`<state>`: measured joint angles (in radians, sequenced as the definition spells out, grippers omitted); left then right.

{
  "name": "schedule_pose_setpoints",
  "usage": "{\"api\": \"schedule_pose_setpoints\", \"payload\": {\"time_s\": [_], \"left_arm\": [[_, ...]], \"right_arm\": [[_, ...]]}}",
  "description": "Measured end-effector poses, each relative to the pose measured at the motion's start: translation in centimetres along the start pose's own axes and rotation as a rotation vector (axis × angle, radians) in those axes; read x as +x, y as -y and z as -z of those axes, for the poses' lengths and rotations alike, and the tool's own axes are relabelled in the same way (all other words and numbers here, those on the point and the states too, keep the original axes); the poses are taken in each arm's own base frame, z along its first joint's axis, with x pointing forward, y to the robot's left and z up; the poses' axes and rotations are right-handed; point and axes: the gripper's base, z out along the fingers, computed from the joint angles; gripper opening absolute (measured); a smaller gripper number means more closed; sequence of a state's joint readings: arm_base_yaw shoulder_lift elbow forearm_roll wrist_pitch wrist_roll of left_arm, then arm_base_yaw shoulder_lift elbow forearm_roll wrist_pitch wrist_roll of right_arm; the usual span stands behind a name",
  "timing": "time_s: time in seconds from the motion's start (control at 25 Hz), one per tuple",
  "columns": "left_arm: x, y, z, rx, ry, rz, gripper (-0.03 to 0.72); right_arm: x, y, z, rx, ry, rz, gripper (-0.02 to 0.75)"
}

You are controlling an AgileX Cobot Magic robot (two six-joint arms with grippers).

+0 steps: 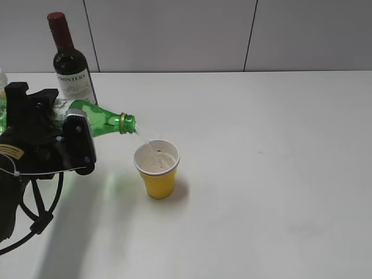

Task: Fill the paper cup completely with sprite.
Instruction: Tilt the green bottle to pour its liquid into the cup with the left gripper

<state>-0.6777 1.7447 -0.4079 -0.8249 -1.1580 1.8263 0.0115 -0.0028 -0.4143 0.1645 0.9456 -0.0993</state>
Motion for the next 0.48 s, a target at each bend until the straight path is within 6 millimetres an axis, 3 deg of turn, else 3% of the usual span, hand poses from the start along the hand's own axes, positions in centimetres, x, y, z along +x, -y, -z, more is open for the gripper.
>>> {"api": "schedule_pose_setpoints", "payload": {"time_s": [0.48], "left_arm": [[0.06,-0.01,0.00,-0.001,-0.006,-0.036,0.458]], "right_arm": [[0.00,0.00,0.00,0.000,0.000,0.000,0.575]]}}
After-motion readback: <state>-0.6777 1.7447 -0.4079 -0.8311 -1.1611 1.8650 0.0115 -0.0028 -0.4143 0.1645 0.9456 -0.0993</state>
